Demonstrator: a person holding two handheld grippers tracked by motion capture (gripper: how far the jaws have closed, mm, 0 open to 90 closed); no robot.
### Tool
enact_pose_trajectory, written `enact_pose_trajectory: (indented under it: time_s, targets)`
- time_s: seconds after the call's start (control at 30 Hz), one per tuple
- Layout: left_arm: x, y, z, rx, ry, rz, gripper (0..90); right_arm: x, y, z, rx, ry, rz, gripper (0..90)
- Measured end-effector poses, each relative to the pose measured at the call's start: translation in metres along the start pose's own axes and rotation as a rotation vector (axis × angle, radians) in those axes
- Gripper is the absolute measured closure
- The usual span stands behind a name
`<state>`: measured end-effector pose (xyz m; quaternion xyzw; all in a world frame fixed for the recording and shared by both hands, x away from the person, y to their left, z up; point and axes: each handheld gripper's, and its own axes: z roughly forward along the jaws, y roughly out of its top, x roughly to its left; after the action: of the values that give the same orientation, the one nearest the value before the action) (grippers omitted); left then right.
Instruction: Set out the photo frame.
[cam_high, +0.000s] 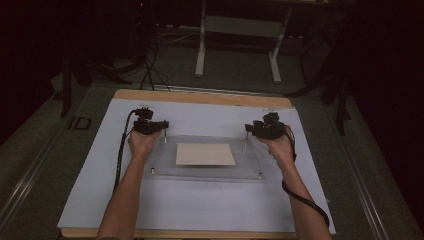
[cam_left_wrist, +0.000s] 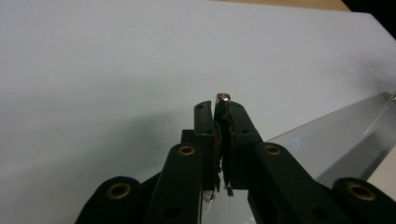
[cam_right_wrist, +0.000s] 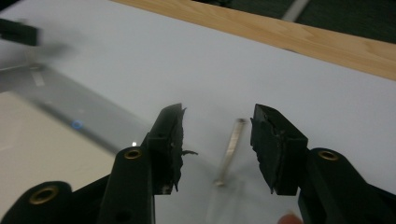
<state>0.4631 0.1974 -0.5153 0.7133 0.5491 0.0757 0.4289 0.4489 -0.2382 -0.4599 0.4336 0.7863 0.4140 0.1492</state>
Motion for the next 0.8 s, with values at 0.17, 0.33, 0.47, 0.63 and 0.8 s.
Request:
enact_pose_trajectory:
  time_s: [0.17,0.33,0.47,0.63,0.8]
  targets:
    - [-0.001,0.002,0.001,0.007,0.011,0.001,86.2,0.021,-0.001,-0.013,0.028,0.078,-0.077,53.7]
    - [0.000,0.002,0.002,0.004,0.012,-0.011,86.3,0.037,-0.002,-0.028,0.020,0.141,-0.091,55.5]
    - [-0.001,0.003,0.003,0.008,0.016,-0.013,86.3,0.044,-0.001,-0.039,0.011,0.185,-0.061,47.4]
    - [0.000,0.003,0.003,0.007,0.016,-0.020,86.4,0.050,0.003,-0.049,-0.013,0.211,-0.032,29.4]
    - [0.000,0.003,0.004,0.008,0.017,-0.022,86.4,0.054,0.004,-0.053,-0.032,0.212,-0.043,20.7]
